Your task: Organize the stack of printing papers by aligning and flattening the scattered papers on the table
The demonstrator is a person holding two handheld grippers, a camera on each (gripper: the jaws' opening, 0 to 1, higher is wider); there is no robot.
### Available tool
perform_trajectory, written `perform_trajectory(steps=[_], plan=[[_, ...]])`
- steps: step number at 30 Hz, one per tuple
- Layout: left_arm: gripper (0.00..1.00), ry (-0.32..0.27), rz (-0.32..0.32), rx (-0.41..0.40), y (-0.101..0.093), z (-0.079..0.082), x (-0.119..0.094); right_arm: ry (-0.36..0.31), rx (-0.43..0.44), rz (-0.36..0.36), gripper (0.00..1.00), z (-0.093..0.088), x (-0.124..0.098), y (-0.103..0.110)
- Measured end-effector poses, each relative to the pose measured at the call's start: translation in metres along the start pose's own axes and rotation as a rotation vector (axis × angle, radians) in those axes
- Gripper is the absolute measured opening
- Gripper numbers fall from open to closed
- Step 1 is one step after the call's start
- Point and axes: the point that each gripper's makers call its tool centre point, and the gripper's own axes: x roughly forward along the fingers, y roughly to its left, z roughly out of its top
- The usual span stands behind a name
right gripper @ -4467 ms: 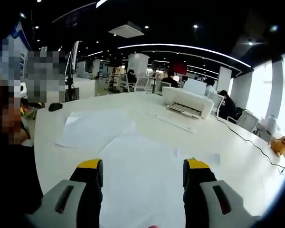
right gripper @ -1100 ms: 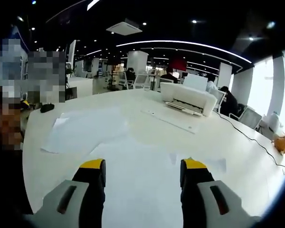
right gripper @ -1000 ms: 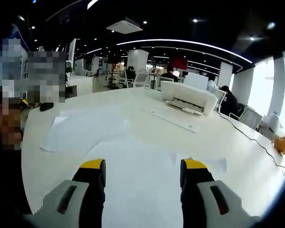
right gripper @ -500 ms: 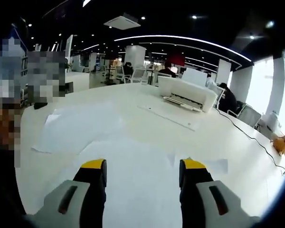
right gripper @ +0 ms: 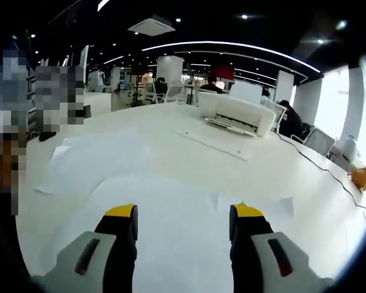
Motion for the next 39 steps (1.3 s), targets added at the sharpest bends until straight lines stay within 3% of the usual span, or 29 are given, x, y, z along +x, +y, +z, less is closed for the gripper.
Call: perform_trajectory(steps=[31, 39], plan=[[0.62, 0.014, 0.007, -0.013, 0.005, -0.006, -0.002, 0.029, 0.070, -0.015, 0.56, -0.010, 0.034, -0.034], [0.62, 0.015, 0.012, -0.010, 0.004, -0.005, -0.006, 0.013, 0.107, -0.015, 0.61, -0.011, 0.045, -0.046]])
